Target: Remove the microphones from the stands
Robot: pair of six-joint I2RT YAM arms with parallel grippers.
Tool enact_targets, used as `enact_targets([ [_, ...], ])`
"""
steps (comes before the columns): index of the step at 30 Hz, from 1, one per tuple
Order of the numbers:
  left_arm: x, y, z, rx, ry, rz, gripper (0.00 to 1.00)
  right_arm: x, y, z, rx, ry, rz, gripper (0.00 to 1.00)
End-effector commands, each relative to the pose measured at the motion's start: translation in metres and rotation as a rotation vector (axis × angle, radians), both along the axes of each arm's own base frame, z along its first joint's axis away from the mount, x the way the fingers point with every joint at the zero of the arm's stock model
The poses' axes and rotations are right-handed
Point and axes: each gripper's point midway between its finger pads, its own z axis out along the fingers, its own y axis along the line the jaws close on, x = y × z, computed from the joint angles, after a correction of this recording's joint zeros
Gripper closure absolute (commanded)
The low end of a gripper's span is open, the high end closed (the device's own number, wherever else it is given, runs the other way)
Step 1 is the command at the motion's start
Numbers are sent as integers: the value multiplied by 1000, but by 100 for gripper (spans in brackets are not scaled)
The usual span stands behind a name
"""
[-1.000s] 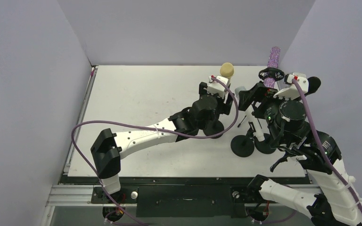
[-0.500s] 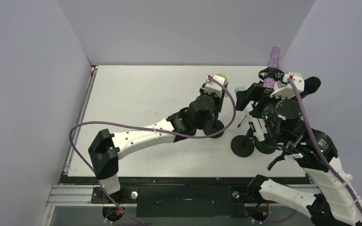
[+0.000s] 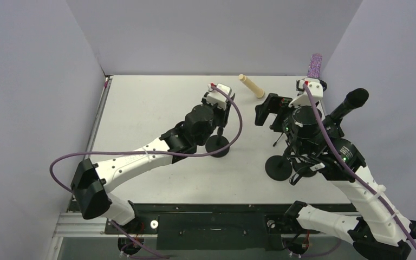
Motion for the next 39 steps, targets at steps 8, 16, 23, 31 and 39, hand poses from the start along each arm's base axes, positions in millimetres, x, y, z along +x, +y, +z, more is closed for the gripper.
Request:
enact_targets([
  [8, -8, 68, 42, -85, -74, 26, 97, 16, 23, -11, 10, 22, 39, 1],
  [16, -15, 80, 41, -123, -78, -51, 94, 23, 38, -24, 6, 50, 72, 2],
  [23, -10, 104, 34, -133, -84, 0, 94, 28, 54, -33, 2, 76, 117, 2],
  [31, -17, 112, 33, -155, -71, -61, 94, 35, 72, -41, 9, 104, 161, 2],
  [39, -23, 94, 47, -258, -86, -159, 94, 35, 82, -47, 21, 113, 195, 2],
])
